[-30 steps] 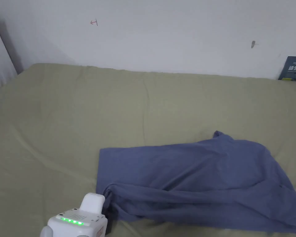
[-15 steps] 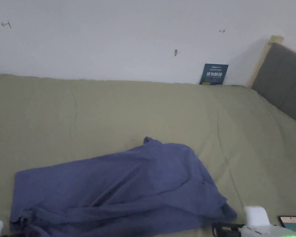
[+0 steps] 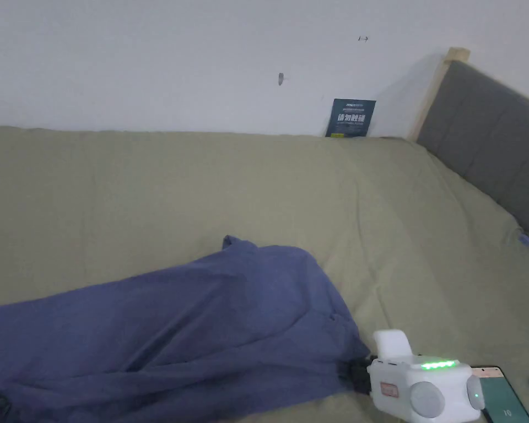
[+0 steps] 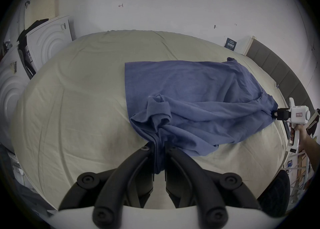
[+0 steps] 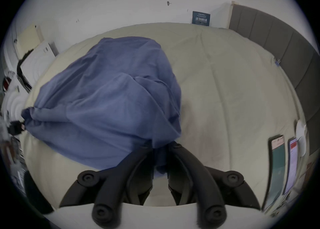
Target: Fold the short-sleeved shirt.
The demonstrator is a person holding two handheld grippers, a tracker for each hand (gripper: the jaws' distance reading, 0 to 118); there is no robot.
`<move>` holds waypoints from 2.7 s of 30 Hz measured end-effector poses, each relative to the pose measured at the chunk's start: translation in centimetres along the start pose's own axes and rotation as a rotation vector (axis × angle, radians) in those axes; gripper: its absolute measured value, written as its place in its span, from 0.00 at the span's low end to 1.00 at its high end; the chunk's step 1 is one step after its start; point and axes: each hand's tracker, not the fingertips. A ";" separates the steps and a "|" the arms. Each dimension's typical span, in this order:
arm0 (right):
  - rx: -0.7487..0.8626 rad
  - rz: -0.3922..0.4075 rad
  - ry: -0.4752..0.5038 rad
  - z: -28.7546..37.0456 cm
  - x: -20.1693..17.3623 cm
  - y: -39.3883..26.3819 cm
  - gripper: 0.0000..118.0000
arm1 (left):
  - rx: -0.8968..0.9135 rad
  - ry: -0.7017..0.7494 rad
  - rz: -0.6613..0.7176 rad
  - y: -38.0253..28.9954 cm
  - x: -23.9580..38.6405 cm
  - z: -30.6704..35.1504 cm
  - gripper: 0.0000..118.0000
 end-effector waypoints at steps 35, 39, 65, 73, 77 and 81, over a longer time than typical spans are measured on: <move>0.000 -0.245 0.086 13.7 0.0 -12.5 0.29 | -0.038 -0.064 0.098 -10.5 -6.3 10.4 0.54; 0.101 -0.162 0.033 16.4 -0.8 -12.9 1.00 | 0.038 -0.019 0.038 -11.3 -5.3 13.4 1.00; 0.431 0.163 0.120 21.6 -13.4 -10.0 0.01 | 0.037 0.114 -0.031 4.5 -8.4 -0.2 0.44; 0.371 0.152 0.121 18.8 -13.2 -7.9 0.01 | -0.053 0.160 -0.081 8.0 -7.9 -7.7 1.00; 0.371 0.150 0.125 18.5 -13.3 -7.5 0.01 | -0.124 0.207 -0.197 6.7 -6.5 -9.1 0.58; 0.385 0.135 0.139 19.1 -13.3 -7.6 0.01 | -0.084 0.102 -0.107 5.9 -5.0 -7.6 0.14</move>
